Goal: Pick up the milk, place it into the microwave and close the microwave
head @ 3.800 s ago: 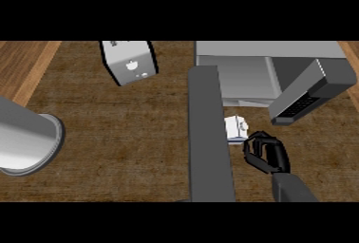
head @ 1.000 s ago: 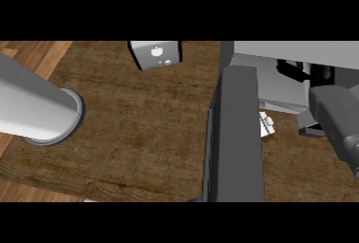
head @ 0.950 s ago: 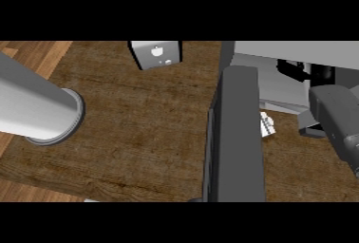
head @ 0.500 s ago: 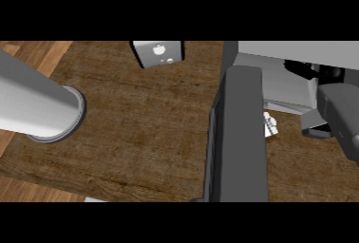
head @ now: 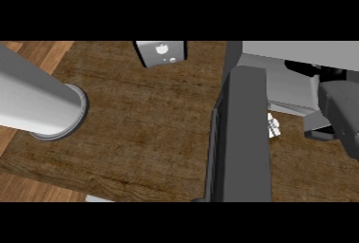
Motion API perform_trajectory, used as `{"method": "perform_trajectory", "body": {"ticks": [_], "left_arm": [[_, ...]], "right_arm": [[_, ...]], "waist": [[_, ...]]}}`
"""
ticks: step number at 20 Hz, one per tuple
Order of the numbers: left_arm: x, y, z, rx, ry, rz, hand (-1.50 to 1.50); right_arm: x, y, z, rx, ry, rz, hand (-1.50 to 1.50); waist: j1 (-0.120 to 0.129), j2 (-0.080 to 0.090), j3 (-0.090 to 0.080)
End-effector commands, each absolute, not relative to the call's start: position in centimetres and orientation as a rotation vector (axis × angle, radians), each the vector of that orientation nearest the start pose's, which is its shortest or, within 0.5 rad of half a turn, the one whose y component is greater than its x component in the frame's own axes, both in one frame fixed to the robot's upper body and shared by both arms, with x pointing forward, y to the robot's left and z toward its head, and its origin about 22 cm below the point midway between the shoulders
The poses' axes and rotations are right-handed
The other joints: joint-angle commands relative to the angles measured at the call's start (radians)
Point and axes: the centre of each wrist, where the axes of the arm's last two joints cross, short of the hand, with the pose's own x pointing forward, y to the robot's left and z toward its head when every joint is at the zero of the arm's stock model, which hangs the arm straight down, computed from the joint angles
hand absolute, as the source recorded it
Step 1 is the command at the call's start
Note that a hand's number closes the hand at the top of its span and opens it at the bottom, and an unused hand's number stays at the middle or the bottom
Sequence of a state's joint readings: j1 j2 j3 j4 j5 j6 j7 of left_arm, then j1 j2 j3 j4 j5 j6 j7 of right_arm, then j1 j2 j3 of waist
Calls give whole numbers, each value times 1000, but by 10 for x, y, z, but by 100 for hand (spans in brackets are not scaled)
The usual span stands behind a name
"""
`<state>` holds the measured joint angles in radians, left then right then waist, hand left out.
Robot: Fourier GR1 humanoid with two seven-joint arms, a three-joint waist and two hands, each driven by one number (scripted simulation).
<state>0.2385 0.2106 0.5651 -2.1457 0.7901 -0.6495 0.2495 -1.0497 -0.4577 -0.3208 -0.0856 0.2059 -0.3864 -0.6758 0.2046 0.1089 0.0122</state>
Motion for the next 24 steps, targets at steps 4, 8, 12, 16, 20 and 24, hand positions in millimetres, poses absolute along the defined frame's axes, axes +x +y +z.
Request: {"method": "perform_trajectory", "body": {"ticks": [4, 8, 12, 16, 20, 24], "left_arm": [[138, 370, 131, -313, -1941, -188, -150], [145, 369, 133, -305, -1942, -216, -150], [151, 370, 127, -318, -1934, -205, -150], [151, 368, 121, -319, -1899, -204, -150], [154, 366, 119, -313, -1889, -207, -150], [149, 370, 112, -324, -1872, -200, -150]], "right_arm": [[446, -293, 72, -515, -1872, 202, -150], [452, -263, 72, -564, -1800, 332, -150], [460, -236, 84, -583, -1795, 294, -150], [462, -209, 84, -573, -1800, 276, -150], [466, -200, 95, -538, -1862, 296, -150], [466, -196, 97, -577, -1871, 223, -150]], "waist": [[17, -9, -2], [19, -14, -8], [14, -12, -9], [1, -23, -9], [-16, -27, -8], [-20, -36, -9]]}}
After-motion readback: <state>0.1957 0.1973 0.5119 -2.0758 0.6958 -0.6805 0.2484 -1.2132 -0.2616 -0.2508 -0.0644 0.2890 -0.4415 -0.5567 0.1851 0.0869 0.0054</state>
